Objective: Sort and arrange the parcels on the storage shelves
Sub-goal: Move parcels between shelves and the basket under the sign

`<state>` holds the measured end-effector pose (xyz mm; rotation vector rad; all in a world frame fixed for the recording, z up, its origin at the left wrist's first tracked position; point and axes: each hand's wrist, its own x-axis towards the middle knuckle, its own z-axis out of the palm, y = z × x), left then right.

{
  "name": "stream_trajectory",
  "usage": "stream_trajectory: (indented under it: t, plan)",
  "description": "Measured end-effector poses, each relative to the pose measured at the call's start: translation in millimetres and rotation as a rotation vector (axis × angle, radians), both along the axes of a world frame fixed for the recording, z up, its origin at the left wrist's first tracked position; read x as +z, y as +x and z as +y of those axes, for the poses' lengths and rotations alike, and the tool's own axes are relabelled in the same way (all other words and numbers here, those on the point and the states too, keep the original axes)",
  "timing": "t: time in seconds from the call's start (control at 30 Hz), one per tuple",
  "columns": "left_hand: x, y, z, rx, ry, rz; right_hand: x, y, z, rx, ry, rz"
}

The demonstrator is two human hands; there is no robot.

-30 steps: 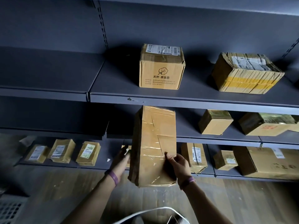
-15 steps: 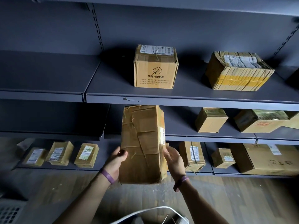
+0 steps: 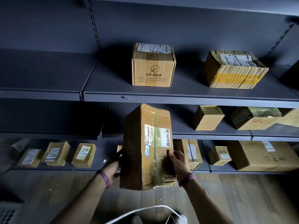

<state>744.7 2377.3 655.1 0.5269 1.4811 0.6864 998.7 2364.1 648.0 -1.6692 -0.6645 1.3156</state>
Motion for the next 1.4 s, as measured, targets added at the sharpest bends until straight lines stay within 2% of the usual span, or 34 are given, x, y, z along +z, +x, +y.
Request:
stream_trajectory:
  t: [0.1, 0.17, 0.3, 0.4, 0.63, 0.83, 1.0, 1.17, 1.4]
  plan:
    - [4, 5, 5, -0.099, 0.126, 0.15, -2, -4, 0, -0.045, 0.047, -0.076]
    - [7, 9, 8, -0.132, 0.196, 0.186, -2, -9, 1, -0.068, 0.078, -0.149]
    - [9, 22, 5, -0.172, 0.108, -0.032, 2, -16, 4, -0.059, 0.094, -0.295]
    - [3, 25, 2, -0.222, 0.126, -0.057, 5, -17, 1, -0.049, 0.092, -0.338]
    - [10, 32, 1, -0.223, 0.11, -0.072, 11, -9, -12, -0.098, 0.129, -0.246]
    - [6, 72, -4, -0.307, 0.078, -0.097, 17, 24, -34, -0.254, 0.158, -0.045]
    - [2, 133, -14, -0.429, 0.041, -0.192, 11, 77, -70, -0.459, 0.144, -0.107]
    - [5, 215, -16, -0.605, 0.022, -0.185, 8, 137, -112, -0.665, 0.085, -0.101]
    - [19, 368, -24, -0.89, 0.1, -0.184, 18, 244, -171, -0.948, 0.095, -0.118]
